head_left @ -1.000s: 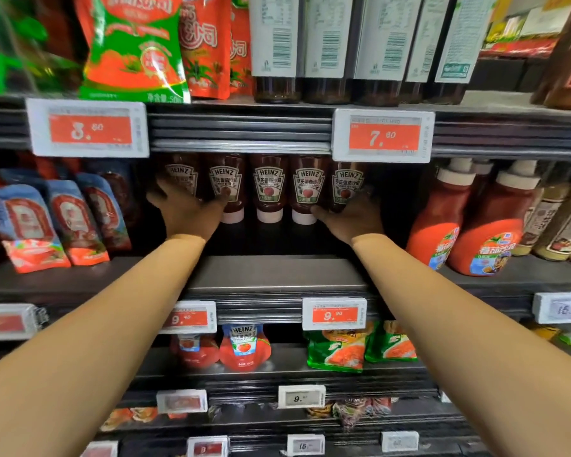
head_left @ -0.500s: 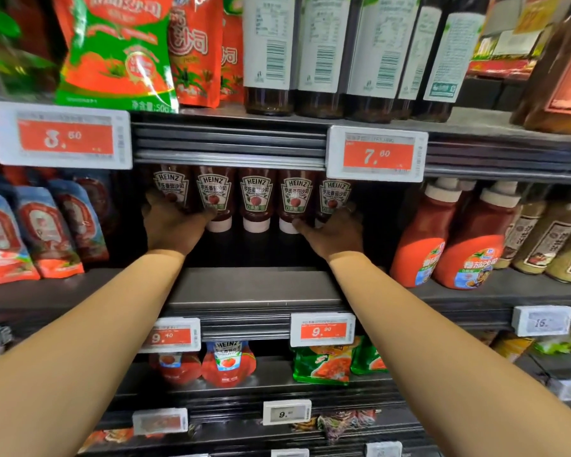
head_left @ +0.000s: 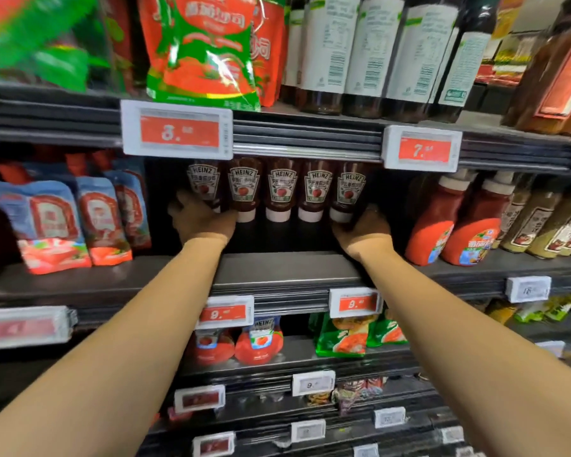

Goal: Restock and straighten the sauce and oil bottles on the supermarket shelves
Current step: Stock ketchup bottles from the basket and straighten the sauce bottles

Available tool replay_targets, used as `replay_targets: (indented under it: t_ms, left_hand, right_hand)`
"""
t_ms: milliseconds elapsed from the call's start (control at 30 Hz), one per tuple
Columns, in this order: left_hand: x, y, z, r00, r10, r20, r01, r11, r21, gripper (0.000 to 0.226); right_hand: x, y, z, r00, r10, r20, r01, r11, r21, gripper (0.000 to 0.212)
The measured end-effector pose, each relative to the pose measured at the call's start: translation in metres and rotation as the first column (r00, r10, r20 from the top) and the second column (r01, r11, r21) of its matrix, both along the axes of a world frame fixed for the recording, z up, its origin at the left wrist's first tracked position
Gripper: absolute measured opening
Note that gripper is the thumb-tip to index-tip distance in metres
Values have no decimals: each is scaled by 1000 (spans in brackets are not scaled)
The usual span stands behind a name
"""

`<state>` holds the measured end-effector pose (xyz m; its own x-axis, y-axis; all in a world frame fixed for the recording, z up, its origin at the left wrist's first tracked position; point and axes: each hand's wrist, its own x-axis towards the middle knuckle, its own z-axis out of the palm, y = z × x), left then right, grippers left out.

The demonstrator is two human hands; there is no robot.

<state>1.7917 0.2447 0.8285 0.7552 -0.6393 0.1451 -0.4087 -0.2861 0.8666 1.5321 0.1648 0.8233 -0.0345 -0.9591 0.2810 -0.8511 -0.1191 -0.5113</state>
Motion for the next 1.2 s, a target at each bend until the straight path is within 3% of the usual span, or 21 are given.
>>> replay_targets:
  t_ms: [100,200,267,400,467,567,633,700,800,867,933,1033,1100,1200]
  left_hand:
    - [-6,21,0,989,-72,126,68,997,35,81]
    - [-13,63,-8,951,-252,181,271,958,-89,38]
    - [-13,94,-11,918,-321,234,359,923,-141,24]
    - [-6,142,-20,842,-367,394,471,857,-208,17]
    - [-9,165,-30,807,-299,510,479,837,-266,15]
    - [-22,200,-64,743,-127,657,456,815,-358,11]
    - [-34,219,-100,752,-118,649,414,851,-325,12]
    - [-49,236,-146,805,-164,570,350,907,-234,13]
    - [-72,268,-230,892,-210,401,243,969,-33,23]
    - [-88,295,-287,943,-227,245,199,971,133,24]
    - [-104,321,-341,979,-187,80,155,942,299,18]
    - [-125,357,-418,990,-85,-109,130,843,522,15]
    - [-134,376,-464,987,-57,-153,145,736,662,10]
    - [-146,397,-537,965,-126,-231,263,485,834,14]
  right_hand:
    - [-5,21,1,994,23,-103,-24,1000,-3,59]
    - [-13,46,-1,985,61,-162,-58,998,22,37]
    - [-19,64,-3,978,90,-186,-94,996,-8,31]
    - [-35,104,-11,956,244,-161,-268,952,-148,22]
    - [-51,126,-23,932,351,-87,-361,888,-286,18]
    - [-81,160,-53,907,417,62,-330,795,-509,28]
    - [-102,179,-91,883,454,120,-337,791,-511,26]
    - [-121,193,-140,843,497,208,-404,838,-367,21]
    - [-147,216,-234,836,455,306,-501,861,87,15]
    - [-166,235,-302,879,362,312,-469,777,421,15]
    - [-184,256,-365,925,278,260,-379,634,674,10]
    - [-207,286,-447,944,294,150,-266,407,874,13]
    - [-215,306,-489,950,277,144,-223,283,933,13]
    - [-218,328,-553,948,295,117,-186,222,957,14]
